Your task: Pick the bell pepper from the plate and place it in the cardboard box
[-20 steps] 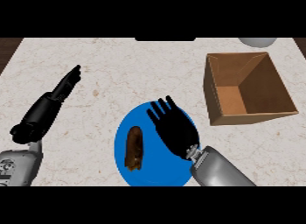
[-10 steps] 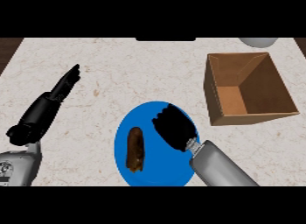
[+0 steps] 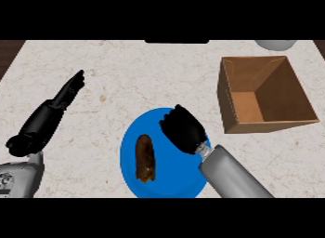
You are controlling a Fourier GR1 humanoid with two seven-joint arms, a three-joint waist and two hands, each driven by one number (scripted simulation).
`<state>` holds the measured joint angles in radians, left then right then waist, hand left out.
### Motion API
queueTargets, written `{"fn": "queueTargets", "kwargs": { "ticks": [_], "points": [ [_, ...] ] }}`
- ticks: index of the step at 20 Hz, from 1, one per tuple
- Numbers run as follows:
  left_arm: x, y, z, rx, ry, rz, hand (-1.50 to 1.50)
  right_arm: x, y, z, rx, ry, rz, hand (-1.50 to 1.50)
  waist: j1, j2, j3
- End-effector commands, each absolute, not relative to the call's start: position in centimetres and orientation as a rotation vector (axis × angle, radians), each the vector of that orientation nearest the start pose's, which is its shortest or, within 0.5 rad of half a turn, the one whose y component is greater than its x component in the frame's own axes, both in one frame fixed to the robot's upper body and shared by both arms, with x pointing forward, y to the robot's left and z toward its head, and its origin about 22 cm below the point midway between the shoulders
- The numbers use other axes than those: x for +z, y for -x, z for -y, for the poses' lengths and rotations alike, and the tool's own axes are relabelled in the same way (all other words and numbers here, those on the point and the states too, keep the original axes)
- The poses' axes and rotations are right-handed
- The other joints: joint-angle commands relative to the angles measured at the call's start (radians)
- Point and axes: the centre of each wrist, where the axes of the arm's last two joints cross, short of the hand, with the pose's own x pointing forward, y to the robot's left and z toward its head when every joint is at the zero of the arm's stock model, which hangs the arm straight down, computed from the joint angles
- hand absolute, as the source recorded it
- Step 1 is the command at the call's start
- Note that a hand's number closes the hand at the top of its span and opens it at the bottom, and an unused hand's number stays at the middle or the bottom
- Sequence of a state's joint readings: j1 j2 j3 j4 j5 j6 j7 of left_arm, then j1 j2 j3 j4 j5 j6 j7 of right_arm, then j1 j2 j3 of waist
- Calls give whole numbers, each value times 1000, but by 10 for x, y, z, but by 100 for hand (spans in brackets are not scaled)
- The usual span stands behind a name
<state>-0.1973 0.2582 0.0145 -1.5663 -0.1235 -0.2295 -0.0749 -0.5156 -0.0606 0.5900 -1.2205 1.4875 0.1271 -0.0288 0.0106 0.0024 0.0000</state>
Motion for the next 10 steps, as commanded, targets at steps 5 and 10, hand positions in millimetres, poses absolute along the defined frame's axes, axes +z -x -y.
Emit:
{"fn": "queueTargets", "kwargs": {
  "ticks": [5, 10],
  "points": [
    [75, -293, -260, -564, -60, 1787, 0, 67, -358, 105, -2479, -2301, -2642, 150, 50, 28, 5],
    [72, -302, -239, -606, -8, 1791, 0, 118, -392, 70, -2073, -2781, -2545, 150, 98, 27, -1]
  ]
}}
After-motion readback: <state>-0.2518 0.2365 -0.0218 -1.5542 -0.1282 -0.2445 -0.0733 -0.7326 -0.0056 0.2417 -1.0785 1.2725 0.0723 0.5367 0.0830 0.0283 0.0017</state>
